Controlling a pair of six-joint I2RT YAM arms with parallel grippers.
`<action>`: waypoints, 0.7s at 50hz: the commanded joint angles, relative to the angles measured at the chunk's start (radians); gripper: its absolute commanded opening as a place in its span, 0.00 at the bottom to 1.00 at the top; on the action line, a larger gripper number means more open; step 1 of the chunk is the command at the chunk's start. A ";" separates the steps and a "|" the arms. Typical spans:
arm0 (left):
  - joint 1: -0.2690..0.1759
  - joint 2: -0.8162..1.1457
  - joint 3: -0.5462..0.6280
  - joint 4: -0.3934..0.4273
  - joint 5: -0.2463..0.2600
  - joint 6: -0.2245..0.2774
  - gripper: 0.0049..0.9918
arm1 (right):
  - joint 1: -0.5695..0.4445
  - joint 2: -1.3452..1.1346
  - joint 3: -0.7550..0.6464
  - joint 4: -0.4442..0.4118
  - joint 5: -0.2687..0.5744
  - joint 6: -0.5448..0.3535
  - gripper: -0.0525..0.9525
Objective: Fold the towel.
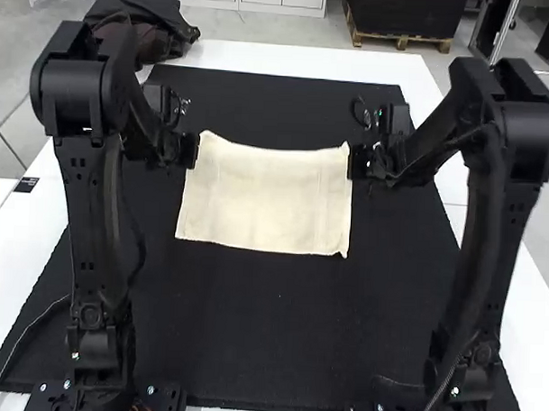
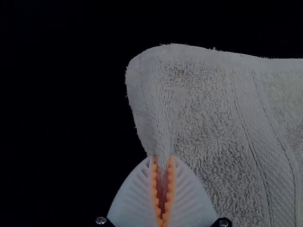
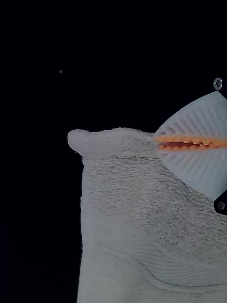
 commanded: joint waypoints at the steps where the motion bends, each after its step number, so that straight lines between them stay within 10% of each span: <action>1: 0.021 -0.058 -0.025 -0.015 0.009 0.000 0.02 | -0.021 -0.069 -0.023 0.002 -0.001 0.030 0.03; 35: 0.064 -0.340 -0.309 -0.073 0.022 0.041 0.02 | -0.015 -0.339 -0.292 -0.114 -0.073 0.035 0.03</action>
